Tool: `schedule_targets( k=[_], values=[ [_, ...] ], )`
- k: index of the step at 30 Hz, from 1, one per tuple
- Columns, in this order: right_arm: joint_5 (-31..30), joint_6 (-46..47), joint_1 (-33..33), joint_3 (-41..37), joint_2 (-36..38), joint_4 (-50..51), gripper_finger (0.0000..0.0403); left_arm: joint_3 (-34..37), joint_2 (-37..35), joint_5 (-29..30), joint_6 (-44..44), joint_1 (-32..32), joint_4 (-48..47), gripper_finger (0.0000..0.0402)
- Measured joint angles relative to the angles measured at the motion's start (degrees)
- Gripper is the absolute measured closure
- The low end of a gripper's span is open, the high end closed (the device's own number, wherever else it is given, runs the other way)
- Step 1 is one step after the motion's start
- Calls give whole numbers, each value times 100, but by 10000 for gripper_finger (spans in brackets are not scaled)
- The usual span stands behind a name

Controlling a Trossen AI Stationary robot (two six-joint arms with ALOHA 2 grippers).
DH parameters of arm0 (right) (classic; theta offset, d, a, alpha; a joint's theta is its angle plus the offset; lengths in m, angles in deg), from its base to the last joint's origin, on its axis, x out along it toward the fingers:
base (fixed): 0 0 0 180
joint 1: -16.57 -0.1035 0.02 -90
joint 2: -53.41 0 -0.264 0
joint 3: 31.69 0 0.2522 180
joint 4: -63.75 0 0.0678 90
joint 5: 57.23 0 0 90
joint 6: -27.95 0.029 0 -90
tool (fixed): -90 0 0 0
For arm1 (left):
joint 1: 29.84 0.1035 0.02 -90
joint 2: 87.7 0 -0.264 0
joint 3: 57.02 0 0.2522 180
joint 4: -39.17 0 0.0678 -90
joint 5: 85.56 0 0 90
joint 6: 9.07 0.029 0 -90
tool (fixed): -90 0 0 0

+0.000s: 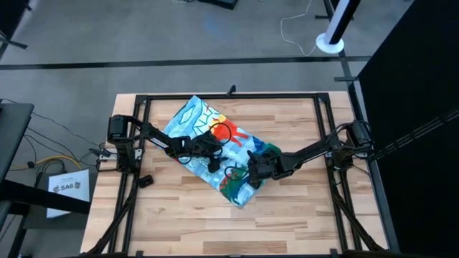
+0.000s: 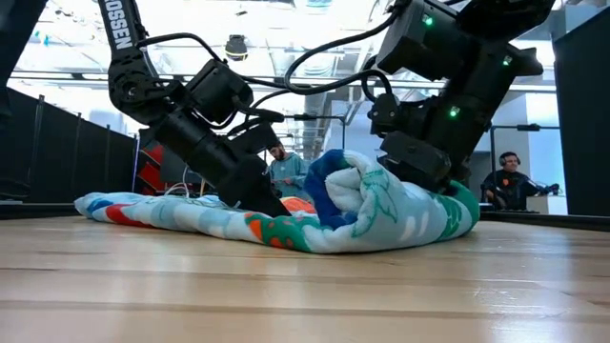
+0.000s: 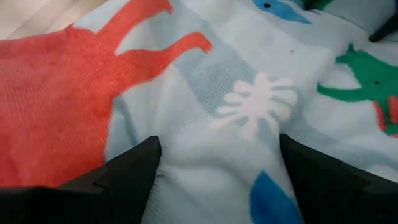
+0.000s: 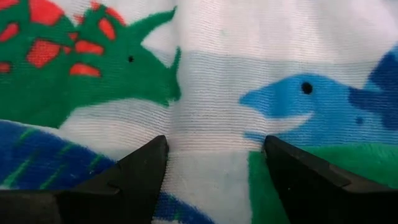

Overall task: Roll towel
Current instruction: Roll the multicolor dinosaur print towel

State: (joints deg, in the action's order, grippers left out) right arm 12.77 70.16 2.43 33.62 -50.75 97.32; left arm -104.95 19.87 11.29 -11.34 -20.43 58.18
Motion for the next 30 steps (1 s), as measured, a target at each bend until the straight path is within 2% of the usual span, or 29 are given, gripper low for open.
schedule_targets(
  k=[5,9,13,17,22,30],
  values=[
    [-5,-122,6,0,0,-31,144,0,-62,-39,-41,-39,-81,96],
    [22,-264,47,-2,-2,-113,144,46,-524,-121,-60,-204,-537,96],
    [140,-338,48,-2,2,-68,144,106,-1342,-244,-95,-695,-1144,96],
    [148,-380,50,-2,2,-87,144,72,-1838,-386,-154,-1350,-694,96],
    [145,-427,52,-7,2,-105,144,4,-1434,-345,-351,-1906,703,96],
    [105,-552,59,-17,2,-165,144,-732,259,-234,-722,-2084,1367,96]
  ],
)
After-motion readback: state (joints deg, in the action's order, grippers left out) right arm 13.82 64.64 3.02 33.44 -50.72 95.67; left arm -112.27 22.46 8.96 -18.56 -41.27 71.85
